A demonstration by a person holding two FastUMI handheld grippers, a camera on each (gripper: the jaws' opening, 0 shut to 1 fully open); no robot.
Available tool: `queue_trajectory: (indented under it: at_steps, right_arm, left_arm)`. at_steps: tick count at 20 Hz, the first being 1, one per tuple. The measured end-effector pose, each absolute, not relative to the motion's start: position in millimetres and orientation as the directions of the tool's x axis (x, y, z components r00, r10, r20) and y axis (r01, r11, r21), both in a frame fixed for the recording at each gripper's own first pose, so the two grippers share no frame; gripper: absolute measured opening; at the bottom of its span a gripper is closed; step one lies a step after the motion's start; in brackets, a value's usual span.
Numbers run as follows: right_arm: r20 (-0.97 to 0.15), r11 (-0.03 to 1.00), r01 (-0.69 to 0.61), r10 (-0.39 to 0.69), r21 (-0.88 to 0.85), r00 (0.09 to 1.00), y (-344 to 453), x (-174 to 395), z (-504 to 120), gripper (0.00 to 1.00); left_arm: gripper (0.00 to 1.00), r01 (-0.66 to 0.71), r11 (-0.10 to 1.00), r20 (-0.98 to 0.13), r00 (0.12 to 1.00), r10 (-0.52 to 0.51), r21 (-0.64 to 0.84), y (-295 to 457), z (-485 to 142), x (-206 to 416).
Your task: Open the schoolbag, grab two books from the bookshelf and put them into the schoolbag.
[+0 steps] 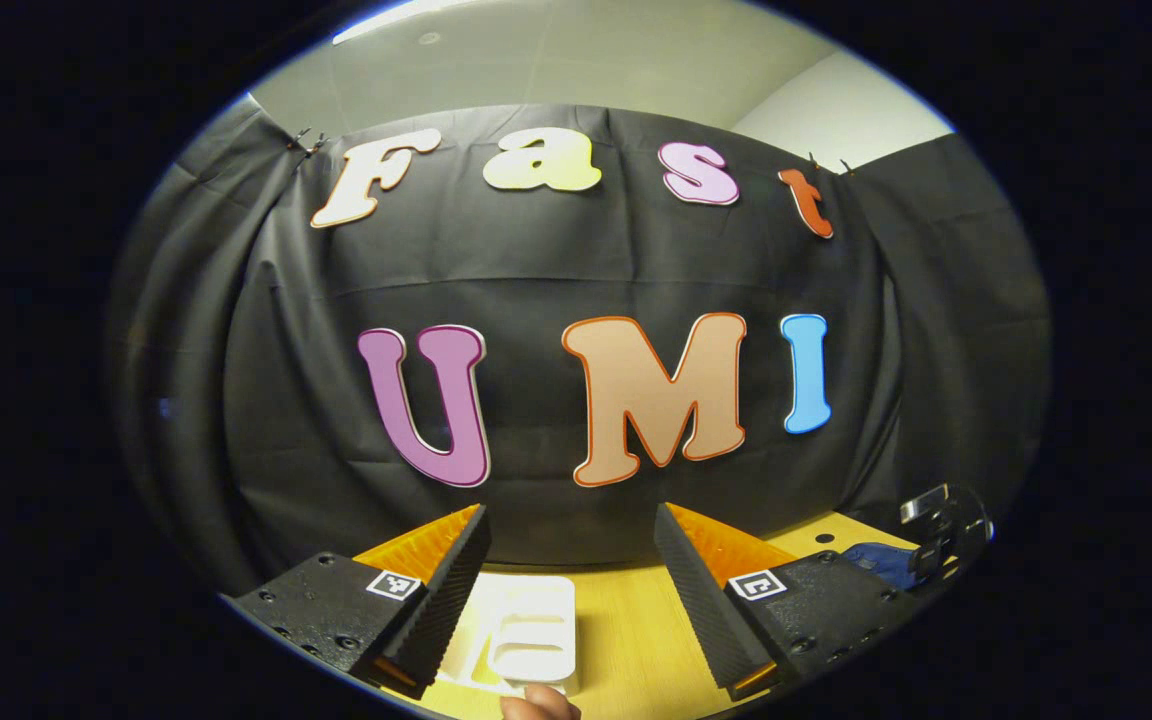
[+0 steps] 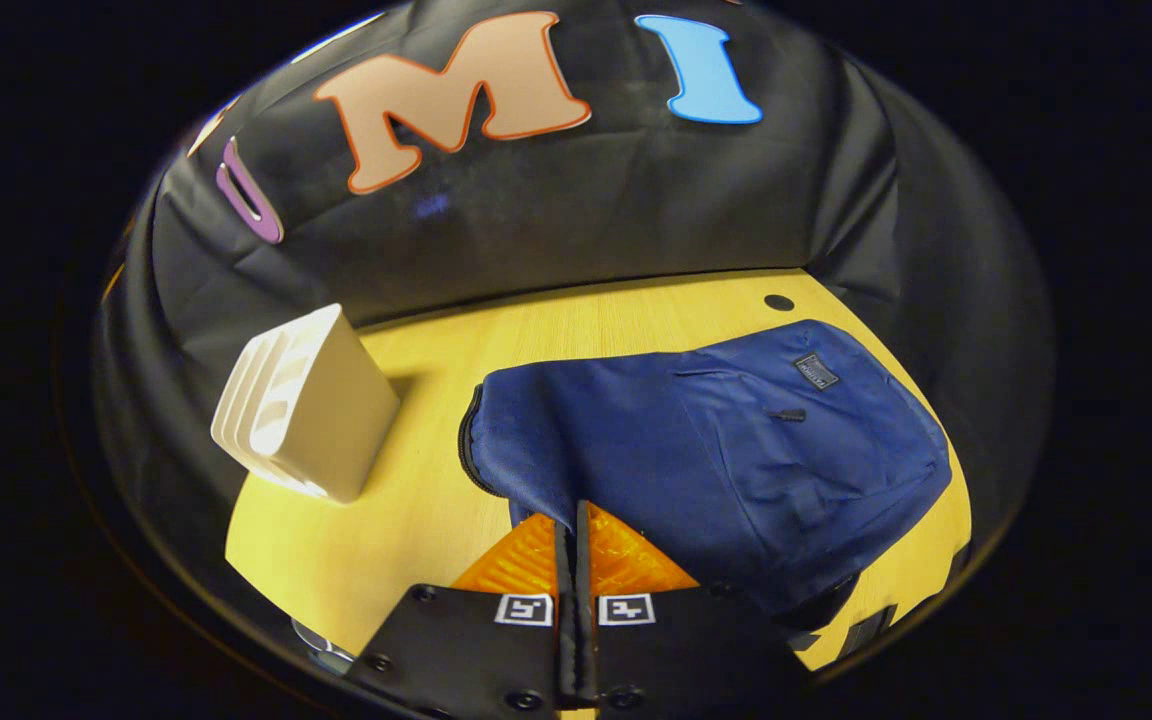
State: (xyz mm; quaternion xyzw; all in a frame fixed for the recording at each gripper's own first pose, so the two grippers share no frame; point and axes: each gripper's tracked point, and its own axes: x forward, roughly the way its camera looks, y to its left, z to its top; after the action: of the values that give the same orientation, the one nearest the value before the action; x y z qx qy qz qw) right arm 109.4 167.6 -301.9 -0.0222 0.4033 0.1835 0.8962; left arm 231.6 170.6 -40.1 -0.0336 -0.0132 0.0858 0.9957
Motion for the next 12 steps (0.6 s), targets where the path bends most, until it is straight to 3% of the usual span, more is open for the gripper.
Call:
queue_trajectory:
  at_steps: [12]
  right_arm:
    - [-0.796, 0.924, -0.380, 0.201, -0.038, 0.571, 165.6, 91.5, -368.6, 0.04]
  left_arm:
    - [0.94, -0.270, 0.957, 0.069, 0.958, 0.278, -0.104, 204.7, -19.4, 199.4]
